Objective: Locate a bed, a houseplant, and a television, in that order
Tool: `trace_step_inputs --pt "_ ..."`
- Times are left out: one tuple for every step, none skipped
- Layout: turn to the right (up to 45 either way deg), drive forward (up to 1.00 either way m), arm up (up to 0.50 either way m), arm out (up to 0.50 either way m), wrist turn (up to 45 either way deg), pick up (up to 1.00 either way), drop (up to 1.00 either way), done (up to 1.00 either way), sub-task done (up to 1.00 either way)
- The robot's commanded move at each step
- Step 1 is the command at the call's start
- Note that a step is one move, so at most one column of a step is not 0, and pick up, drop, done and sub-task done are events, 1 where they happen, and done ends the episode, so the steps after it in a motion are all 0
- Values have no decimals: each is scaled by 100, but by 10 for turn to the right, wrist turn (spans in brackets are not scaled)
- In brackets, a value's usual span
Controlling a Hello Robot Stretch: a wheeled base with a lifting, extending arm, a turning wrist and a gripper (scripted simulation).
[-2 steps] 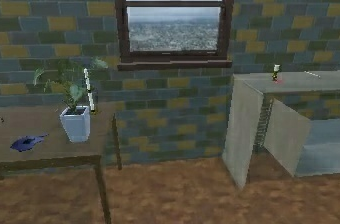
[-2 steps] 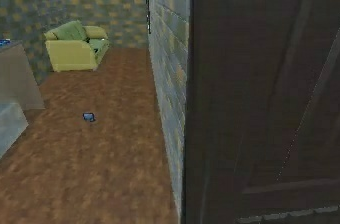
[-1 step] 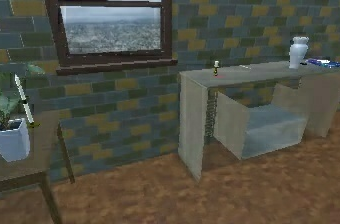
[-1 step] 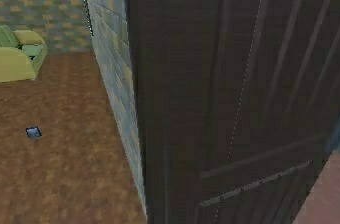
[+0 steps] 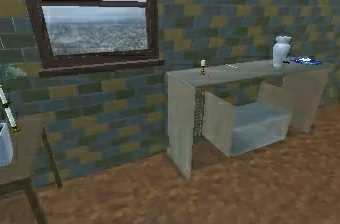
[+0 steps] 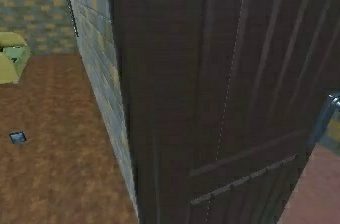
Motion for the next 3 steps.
trace_step_inputs --pt "0 35 0 0 0 0 0 0 0" --pt "-450 0 0 0 0 0 0 0 0" --pt "-90 0 0 0 0 0 0 0 0"
